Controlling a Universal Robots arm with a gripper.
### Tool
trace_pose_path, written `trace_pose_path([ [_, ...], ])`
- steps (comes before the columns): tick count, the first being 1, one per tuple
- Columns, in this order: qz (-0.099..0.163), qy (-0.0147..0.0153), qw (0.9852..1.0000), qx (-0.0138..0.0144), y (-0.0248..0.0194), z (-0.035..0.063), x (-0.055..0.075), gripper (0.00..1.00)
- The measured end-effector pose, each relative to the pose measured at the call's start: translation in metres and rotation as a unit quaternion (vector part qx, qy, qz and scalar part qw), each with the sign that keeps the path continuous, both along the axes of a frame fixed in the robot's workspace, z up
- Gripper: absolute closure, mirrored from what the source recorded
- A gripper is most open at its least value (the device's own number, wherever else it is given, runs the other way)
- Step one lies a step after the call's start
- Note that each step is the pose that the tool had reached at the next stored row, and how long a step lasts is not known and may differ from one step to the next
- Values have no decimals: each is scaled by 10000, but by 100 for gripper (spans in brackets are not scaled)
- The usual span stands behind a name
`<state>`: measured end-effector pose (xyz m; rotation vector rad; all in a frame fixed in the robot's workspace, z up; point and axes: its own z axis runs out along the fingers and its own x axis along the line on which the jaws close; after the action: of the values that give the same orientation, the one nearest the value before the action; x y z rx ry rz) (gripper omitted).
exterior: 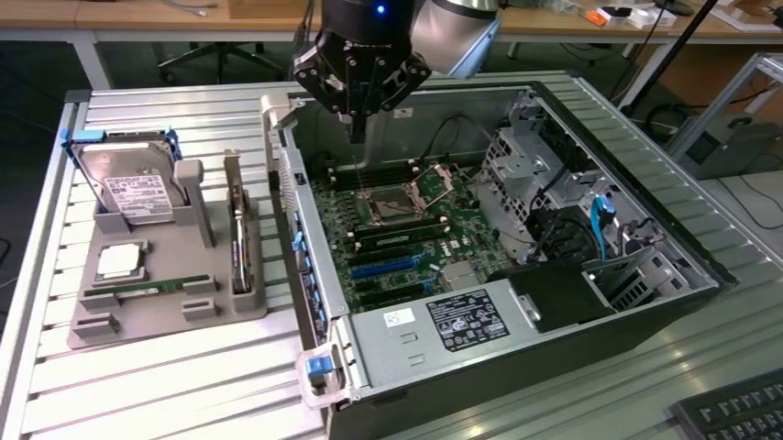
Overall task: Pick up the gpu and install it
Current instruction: 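Reach for the gpu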
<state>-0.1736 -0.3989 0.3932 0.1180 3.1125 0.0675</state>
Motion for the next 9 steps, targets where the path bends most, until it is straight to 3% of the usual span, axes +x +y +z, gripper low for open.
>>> trace_pose_path([
  [9,0,0,10000,0,0,0,-35,89],
])
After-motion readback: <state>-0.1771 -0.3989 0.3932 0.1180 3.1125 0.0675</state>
